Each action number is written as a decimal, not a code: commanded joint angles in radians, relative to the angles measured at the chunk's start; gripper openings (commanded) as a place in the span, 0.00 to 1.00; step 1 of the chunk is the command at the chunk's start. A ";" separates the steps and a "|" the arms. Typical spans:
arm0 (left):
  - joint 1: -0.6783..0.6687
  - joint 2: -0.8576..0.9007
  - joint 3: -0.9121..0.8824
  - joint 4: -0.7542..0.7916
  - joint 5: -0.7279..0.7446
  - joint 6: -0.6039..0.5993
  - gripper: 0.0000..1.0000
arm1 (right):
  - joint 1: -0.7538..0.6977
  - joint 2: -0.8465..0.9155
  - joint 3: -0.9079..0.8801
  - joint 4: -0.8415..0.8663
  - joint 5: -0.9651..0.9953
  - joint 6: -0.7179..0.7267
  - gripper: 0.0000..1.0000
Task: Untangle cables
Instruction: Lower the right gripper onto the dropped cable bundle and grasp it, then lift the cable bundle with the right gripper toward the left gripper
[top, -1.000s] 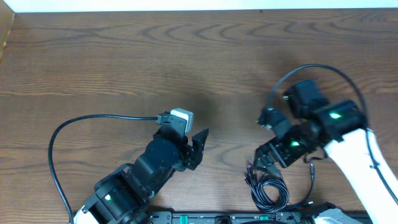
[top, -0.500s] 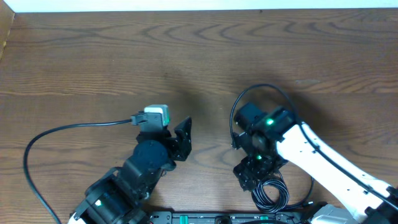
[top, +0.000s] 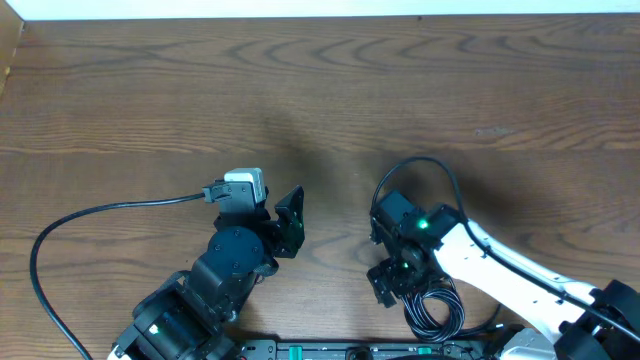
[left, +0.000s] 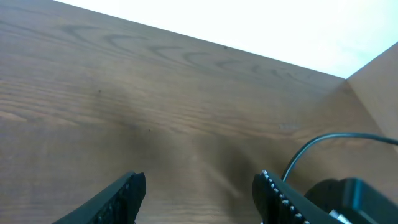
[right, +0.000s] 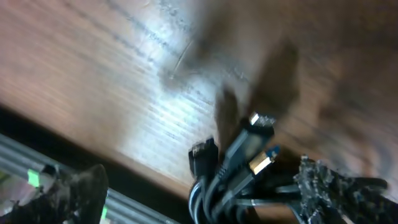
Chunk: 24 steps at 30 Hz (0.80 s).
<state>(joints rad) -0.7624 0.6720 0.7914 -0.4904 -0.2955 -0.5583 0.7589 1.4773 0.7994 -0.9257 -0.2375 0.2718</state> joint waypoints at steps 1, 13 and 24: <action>0.004 -0.003 0.007 0.000 -0.020 -0.012 0.59 | 0.014 0.001 -0.049 0.043 0.000 0.079 0.91; 0.004 -0.003 0.006 -0.002 -0.020 -0.012 0.59 | 0.015 0.001 -0.105 0.173 -0.001 0.098 0.11; 0.004 -0.002 0.006 -0.066 0.046 -0.021 0.59 | -0.042 0.001 0.025 0.430 0.044 0.098 0.07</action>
<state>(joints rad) -0.7628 0.6724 0.7914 -0.5480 -0.2825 -0.5694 0.7406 1.4780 0.7616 -0.5377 -0.2291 0.3634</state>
